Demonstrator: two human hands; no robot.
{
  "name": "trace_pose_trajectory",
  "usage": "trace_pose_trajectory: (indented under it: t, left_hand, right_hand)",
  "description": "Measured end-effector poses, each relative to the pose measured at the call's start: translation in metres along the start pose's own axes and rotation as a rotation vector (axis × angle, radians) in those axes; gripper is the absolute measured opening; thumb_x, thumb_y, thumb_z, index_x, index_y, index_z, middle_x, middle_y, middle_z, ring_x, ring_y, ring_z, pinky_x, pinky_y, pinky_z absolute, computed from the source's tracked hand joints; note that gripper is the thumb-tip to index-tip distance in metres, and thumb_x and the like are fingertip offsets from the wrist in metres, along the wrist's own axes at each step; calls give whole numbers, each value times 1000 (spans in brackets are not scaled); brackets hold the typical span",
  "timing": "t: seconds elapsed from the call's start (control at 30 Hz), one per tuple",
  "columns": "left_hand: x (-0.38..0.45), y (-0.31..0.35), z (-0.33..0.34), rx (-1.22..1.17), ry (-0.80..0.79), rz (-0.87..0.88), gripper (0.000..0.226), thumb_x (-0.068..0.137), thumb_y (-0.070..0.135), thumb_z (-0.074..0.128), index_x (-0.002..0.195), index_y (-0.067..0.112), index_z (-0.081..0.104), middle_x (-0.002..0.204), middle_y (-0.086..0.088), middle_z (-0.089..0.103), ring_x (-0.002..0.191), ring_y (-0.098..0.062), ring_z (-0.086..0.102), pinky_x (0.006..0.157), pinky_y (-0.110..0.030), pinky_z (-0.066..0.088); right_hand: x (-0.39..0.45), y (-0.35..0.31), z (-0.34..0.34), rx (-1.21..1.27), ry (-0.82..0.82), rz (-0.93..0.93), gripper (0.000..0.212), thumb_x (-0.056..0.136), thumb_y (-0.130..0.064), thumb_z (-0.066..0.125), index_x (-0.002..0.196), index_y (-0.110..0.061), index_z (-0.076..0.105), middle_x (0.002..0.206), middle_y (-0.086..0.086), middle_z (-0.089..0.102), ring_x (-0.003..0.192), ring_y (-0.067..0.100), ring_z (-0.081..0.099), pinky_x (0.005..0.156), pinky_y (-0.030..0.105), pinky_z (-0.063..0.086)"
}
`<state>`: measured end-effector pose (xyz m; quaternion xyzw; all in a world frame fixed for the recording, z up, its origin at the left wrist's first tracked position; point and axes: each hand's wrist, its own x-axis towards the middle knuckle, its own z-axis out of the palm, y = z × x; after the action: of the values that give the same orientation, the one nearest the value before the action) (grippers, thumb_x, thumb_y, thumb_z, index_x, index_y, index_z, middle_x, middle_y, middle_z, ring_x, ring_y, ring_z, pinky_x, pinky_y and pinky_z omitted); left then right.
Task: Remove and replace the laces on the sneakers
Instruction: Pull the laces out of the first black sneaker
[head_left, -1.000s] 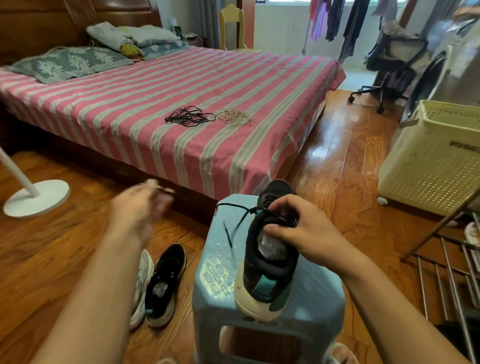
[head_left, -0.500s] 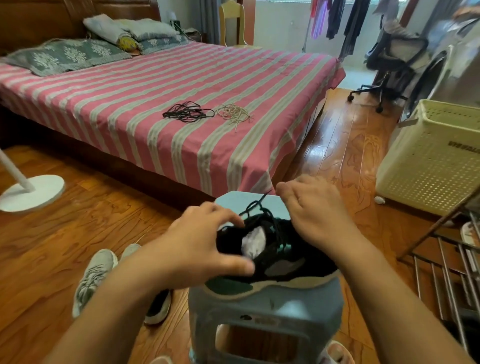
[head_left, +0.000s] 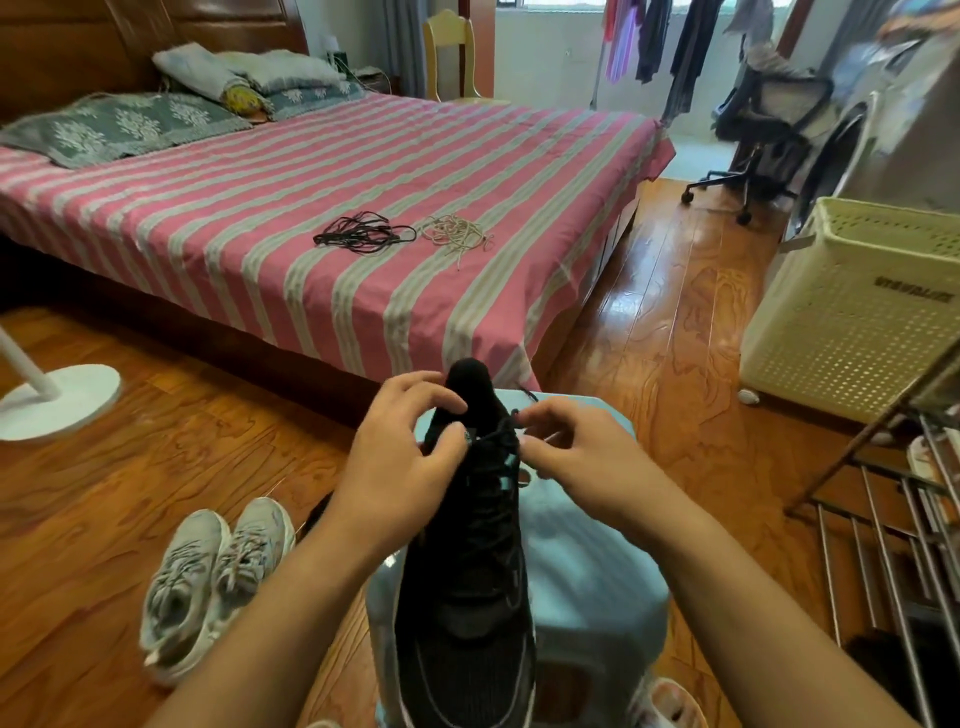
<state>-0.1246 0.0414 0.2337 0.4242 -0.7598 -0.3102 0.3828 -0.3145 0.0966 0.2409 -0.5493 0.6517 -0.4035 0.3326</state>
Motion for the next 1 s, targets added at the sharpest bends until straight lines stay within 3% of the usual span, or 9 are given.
trace_pose_trajectory:
  t: [0.1, 0.2, 0.3, 0.4, 0.57, 0.67, 0.77, 0.87, 1.0]
  left_hand:
    - [-7, 0, 1, 71, -114, 152, 22, 88, 23, 77, 104, 27, 63, 123, 14, 54, 121, 3, 51, 93, -10, 41]
    - [-6, 0, 5, 71, -94, 200, 19, 89, 16, 78, 103, 22, 68, 104, 12, 64, 102, -6, 62, 84, -14, 45]
    - [-2, 4, 15, -14, 36, 94, 8, 93, 14, 72, 93, 21, 70, 88, 8, 69, 88, -7, 66, 77, -22, 51]
    - [12, 15, 23, -406, 177, -188, 15, 100, 14, 63, 86, 20, 66, 85, -1, 71, 82, -16, 69, 82, -43, 56]
    - [33, 3, 2, -1154, 206, -498, 22, 107, 18, 47, 87, 16, 57, 87, -3, 65, 92, -18, 65, 106, -59, 46]
    - [32, -14, -22, -1364, 130, -538, 26, 108, 26, 41, 84, 20, 50, 79, 4, 56, 87, -16, 64, 110, -52, 41]
    - [33, -29, -47, -1388, 328, -613, 25, 110, 22, 39, 86, 20, 48, 66, 6, 48, 71, -12, 55, 106, -43, 44]
    - [26, -49, -65, -970, 378, -790, 20, 111, 19, 40, 99, 12, 55, 74, -1, 56, 75, -18, 59, 105, -50, 48]
    - [-5, -58, -59, 340, -271, -857, 51, 104, 52, 48, 115, 4, 64, 105, -16, 70, 94, -32, 70, 87, -47, 60]
  right_hand:
    - [2, -2, 5, 73, 41, -57, 16, 90, -7, 69, 102, -15, 75, 91, 5, 73, 78, 15, 68, 62, 24, 54]
    - [4, -2, 8, 181, -30, -34, 19, 88, -8, 70, 103, -18, 77, 101, 7, 71, 87, 22, 69, 77, 40, 58]
    - [7, 1, 12, 99, -34, -75, 16, 86, -20, 76, 101, -24, 76, 103, -1, 66, 95, 11, 67, 88, 34, 56]
    - [9, 0, 16, -73, 132, -150, 7, 86, -21, 75, 91, -25, 73, 94, -10, 68, 93, 2, 64, 85, 20, 51]
    - [21, 2, 12, 46, 337, -10, 7, 93, -17, 64, 88, -16, 69, 77, -8, 69, 69, -1, 60, 64, 20, 47]
    - [30, 0, 4, 465, 385, 129, 14, 96, -8, 51, 86, -9, 60, 71, -6, 70, 68, 4, 63, 69, 22, 50]
    - [36, 6, -22, 1231, 385, 244, 28, 100, -8, 42, 73, -14, 46, 55, 0, 51, 52, 15, 52, 61, 29, 54]
    - [37, 26, -45, 1173, 449, 429, 34, 104, -7, 37, 72, -16, 41, 50, -3, 36, 43, 11, 37, 44, 23, 48]
    - [25, 49, -42, 226, 275, 636, 27, 106, -24, 43, 101, -2, 59, 84, 17, 62, 68, 28, 60, 55, 39, 58]
